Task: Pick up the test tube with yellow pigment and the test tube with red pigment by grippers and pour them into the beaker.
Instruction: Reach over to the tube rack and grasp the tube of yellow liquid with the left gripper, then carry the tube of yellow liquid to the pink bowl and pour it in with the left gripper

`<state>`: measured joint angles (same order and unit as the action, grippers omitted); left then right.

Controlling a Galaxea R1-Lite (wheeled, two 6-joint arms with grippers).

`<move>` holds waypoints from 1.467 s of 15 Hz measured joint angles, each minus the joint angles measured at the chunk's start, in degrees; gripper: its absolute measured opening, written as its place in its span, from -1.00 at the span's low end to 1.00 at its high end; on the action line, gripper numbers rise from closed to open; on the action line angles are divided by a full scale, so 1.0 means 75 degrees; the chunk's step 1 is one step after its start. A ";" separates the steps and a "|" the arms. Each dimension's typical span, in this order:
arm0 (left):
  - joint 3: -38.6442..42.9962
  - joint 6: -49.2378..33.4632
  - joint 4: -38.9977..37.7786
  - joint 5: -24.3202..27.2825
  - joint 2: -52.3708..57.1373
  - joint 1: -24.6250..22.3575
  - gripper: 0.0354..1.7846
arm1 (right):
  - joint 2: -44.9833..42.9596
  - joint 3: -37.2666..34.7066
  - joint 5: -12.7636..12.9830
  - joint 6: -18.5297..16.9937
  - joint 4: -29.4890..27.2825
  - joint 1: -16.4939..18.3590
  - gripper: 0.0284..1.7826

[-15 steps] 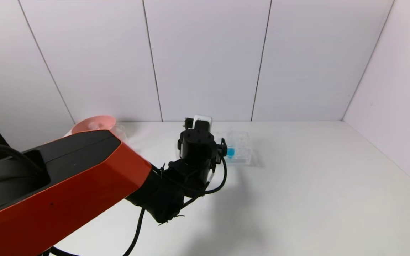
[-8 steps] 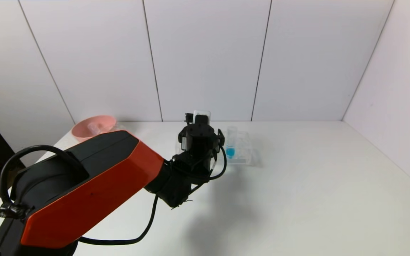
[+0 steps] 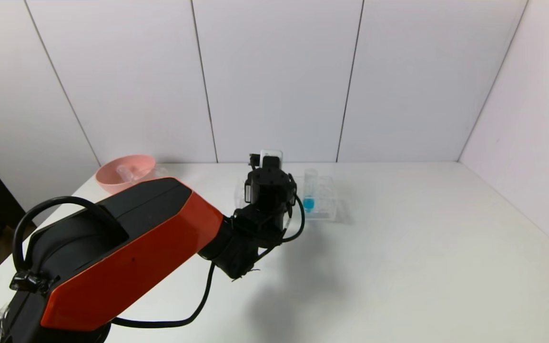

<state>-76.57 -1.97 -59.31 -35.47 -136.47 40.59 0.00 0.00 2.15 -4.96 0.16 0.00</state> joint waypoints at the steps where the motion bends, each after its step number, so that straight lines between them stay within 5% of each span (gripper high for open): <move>1: -0.0008 0.0007 -0.0041 0.0002 -0.0007 0.0000 0.24 | 0.0000 0.0000 0.0000 -0.0003 0.0000 0.0000 0.92; 4: -0.0044 0.0018 -0.0141 0.0026 -0.0054 0.0011 -0.39 | 0.0000 0.0000 0.0000 0.0000 -0.0003 0.0000 0.92; 5: -0.0050 0.0007 -0.0145 0.0026 -0.0062 0.0011 -0.47 | 0.0000 0.0000 0.0000 0.0000 0.0000 0.0000 0.92; 22: -0.0405 0.0527 0.0128 0.0002 0.0982 0.0044 -0.48 | 0.0000 0.0000 0.0000 0.0000 0.0000 0.0000 0.92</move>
<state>-79.60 1.97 -58.34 -35.46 -129.11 40.92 0.00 0.00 2.15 -4.96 0.16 0.00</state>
